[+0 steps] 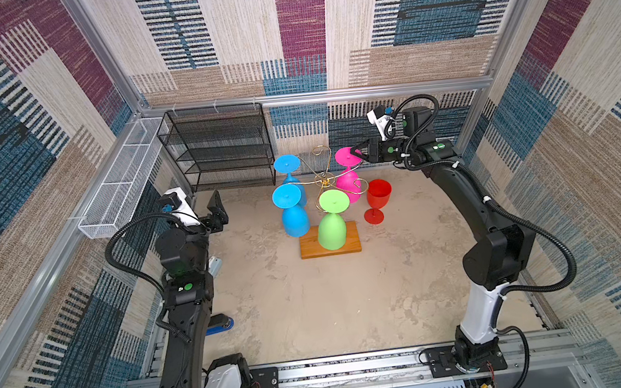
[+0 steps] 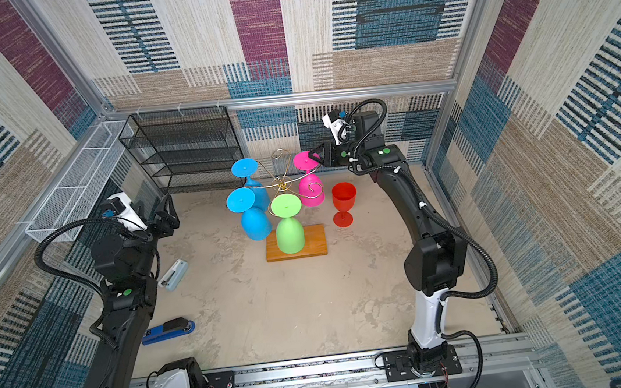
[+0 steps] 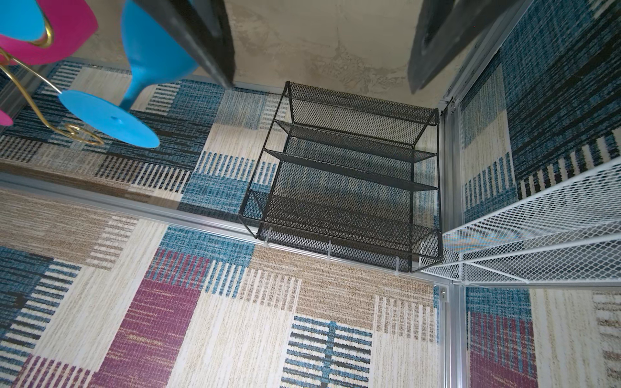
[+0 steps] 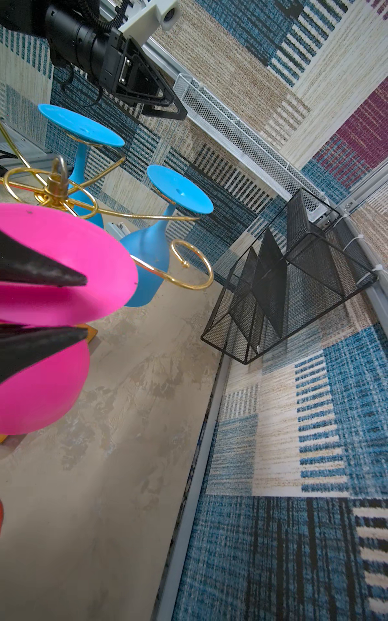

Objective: Take the wine glass off the wine glass rack
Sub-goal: Pick up the wine glass from the wine glass rack.

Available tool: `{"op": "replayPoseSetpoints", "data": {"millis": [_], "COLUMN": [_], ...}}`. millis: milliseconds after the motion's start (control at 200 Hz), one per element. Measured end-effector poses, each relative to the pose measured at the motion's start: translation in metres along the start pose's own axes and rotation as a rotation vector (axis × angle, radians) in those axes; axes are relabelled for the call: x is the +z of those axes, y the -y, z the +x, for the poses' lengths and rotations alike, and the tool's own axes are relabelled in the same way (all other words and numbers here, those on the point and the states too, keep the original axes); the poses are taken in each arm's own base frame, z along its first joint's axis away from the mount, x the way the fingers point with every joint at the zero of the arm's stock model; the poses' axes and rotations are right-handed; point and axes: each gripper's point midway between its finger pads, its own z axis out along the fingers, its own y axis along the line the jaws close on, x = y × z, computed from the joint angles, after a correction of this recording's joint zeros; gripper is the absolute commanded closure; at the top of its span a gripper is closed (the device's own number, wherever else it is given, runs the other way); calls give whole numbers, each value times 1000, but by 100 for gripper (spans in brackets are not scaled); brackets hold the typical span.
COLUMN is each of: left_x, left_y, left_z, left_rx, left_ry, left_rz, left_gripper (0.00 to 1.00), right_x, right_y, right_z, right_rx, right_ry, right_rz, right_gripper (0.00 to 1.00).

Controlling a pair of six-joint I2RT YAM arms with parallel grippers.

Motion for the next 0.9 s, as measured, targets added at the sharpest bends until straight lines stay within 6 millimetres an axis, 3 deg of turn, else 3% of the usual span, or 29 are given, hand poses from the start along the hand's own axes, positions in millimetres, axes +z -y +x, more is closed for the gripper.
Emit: {"op": "replayPoseSetpoints", "data": {"millis": [346,581,901], "left_x": [-1,-2,-3], "left_y": [0,0,1], "left_z": [-1,-1,-5], "left_rx": [1,1,3], "left_ry": [4,5,21], "left_rz": [0,0,4], "left_gripper": [17,17,17], "right_x": [-5,-9,-9], "right_y": [1,-11,-15], "right_z": [-4,-12,-12], "right_rx": [-7,-26,-21], "right_ry": [18,42,41], "right_rz": [29,-3,-24], "right_gripper": [85,96,100]}}
